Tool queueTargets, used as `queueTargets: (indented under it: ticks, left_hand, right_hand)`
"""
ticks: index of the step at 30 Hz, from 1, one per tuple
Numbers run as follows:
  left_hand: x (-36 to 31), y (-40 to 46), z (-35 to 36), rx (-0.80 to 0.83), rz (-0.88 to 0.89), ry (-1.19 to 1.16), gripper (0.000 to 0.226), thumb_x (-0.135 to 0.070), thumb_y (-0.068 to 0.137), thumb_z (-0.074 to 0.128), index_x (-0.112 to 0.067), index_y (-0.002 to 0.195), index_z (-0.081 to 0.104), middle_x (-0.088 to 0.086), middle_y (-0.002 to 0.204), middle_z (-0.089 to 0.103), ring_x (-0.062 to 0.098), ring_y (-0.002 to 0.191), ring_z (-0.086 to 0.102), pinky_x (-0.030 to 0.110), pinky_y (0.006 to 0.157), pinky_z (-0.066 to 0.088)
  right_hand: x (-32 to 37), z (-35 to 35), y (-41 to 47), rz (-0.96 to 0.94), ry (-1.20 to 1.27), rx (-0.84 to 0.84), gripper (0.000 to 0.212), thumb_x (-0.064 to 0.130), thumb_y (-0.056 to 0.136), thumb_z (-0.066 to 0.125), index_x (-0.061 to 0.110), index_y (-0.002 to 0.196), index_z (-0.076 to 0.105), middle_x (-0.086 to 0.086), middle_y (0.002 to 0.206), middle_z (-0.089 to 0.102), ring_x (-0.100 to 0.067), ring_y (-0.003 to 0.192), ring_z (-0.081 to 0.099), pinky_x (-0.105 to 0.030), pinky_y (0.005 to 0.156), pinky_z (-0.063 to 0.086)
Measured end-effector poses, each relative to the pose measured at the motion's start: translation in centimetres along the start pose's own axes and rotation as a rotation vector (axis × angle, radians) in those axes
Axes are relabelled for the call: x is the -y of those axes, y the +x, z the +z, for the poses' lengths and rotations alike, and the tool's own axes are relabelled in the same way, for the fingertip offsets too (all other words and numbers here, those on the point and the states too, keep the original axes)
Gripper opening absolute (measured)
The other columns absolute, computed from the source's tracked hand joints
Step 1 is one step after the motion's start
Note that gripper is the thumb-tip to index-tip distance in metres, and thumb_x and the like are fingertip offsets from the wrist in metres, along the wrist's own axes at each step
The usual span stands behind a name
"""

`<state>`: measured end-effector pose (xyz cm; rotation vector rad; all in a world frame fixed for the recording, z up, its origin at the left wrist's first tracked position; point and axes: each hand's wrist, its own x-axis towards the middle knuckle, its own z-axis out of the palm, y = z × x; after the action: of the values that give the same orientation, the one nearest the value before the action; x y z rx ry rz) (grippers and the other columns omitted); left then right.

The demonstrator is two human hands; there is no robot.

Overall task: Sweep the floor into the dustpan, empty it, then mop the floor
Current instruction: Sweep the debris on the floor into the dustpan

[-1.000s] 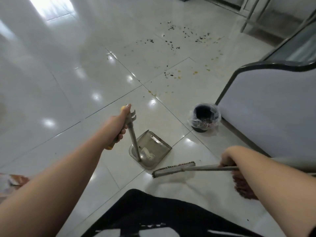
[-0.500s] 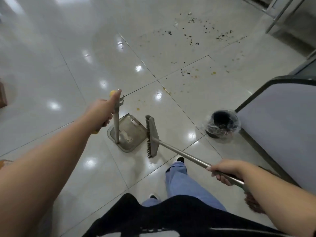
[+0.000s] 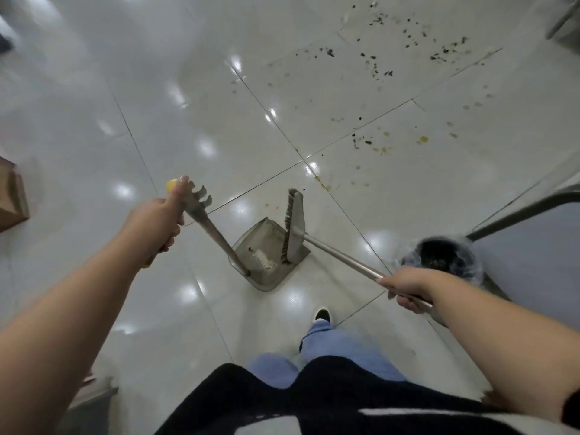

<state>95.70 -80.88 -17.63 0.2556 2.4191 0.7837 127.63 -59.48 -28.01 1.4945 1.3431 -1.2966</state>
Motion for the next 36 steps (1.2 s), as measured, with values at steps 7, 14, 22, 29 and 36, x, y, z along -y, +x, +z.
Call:
queueTargets:
  ticks: [7,14,22,29,36]
  left_hand:
    - [-5.6,6.3,-1.1,0.012,0.036,0.006,0.079,-0.089,0.063,0.030,-0.012,0.062,0.049,0.000,0.050,0.045,0.017,0.041,0.039,0.026,0.046,0.034]
    - [-14.4,15.9,-0.8,0.124,0.183,0.114,0.075,-0.079,0.078,0.029,-0.009,0.067,0.053,0.004,0.056,0.049,0.019,0.045,0.043,0.025,0.048,0.037]
    - [-23.3,23.7,-1.0,0.212,0.217,0.131,0.070,-0.077,0.078,0.034,-0.009,0.067,0.048,0.005,0.059,0.045,0.020,0.047,0.038,0.024,0.048,0.032]
    - [-28.4,28.1,2.4,0.203,0.268,0.362,0.073,-0.073,0.083,0.030,-0.005,0.070,0.055,0.009,0.060,0.054,0.022,0.049,0.050,0.025,0.048,0.039]
    - [-36.7,32.3,6.3,0.198,0.145,0.443,0.073,-0.074,0.082,0.026,-0.007,0.071,0.054,0.008,0.061,0.052,0.020,0.050,0.048,0.024,0.046,0.036]
  right_hand:
    - [7.9,-7.2,2.0,0.011,-0.061,0.054,0.024,0.013,0.096,0.053,0.004,0.076,0.043,-0.006,0.032,0.048,-0.013,0.022,0.041,-0.009,0.032,0.032]
    - [14.7,-11.4,3.9,0.143,-0.124,-0.054,0.031,0.021,0.096,0.054,-0.006,0.081,0.051,-0.013,0.046,0.062,-0.017,0.029,0.055,-0.019,0.035,0.045]
    - [22.0,-13.6,3.8,0.181,-0.315,-0.178,0.025,0.026,0.097,0.051,0.003,0.103,0.044,-0.008,0.063,0.048,-0.015,0.047,0.042,-0.024,0.044,0.037]
    - [27.0,-18.4,7.7,0.243,-0.329,-0.084,0.037,0.026,0.099,0.045,0.002,0.071,0.043,-0.010,0.051,0.052,-0.015,0.039,0.046,-0.022,0.036,0.037]
    - [33.9,-27.2,13.6,0.147,-0.485,0.107,0.040,0.025,0.100,0.044,-0.001,0.070,0.045,-0.013,0.071,0.052,-0.020,0.058,0.050,-0.028,0.057,0.046]
